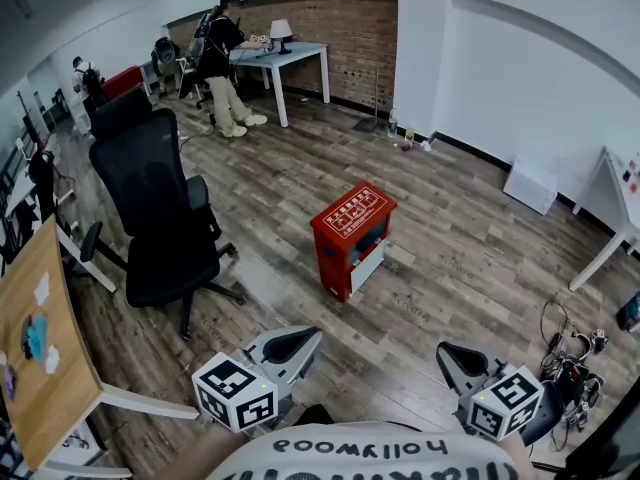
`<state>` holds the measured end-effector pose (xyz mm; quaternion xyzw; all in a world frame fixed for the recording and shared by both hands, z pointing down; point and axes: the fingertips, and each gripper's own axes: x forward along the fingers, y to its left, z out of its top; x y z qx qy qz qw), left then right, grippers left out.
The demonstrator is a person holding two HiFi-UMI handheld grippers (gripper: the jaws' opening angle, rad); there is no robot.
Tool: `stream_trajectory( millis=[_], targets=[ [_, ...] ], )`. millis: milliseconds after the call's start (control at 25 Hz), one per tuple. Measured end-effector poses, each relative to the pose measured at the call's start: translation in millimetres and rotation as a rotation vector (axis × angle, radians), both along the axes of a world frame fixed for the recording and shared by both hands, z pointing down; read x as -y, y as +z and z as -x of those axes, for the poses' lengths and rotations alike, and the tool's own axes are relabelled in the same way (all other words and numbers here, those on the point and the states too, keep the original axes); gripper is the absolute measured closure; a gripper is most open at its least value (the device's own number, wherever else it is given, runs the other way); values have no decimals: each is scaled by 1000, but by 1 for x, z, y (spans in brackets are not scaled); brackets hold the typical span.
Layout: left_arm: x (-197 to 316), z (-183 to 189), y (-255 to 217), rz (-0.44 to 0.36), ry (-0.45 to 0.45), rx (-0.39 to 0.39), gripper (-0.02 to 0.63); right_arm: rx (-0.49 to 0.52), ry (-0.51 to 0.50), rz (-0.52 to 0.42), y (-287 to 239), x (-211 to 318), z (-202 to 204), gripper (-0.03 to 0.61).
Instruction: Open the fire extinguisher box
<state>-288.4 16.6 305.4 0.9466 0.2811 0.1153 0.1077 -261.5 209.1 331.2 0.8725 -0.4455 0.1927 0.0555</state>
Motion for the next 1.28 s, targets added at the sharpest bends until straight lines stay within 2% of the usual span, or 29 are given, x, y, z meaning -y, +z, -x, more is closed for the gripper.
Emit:
stream_trajectory(
  millis=[480, 720, 880, 1080, 1280],
  targets=[
    [-5, -28, 8, -9, 49, 10, 607, 20, 59, -1, 13, -5, -15, 568],
    [-15, -42, 19, 23, 68, 29, 607, 30, 48, -14, 13, 3, -22, 568],
    [-23, -44, 28, 17, 88, 51, 607, 42, 42, -6, 17, 3, -29, 568],
    [-22, -65, 36, 24, 48, 75, 607, 75, -4, 8, 29, 5, -51, 568],
    [-30, -95, 38, 40, -3, 82, 607, 73, -59, 12, 31, 3, -91, 568]
  ],
)
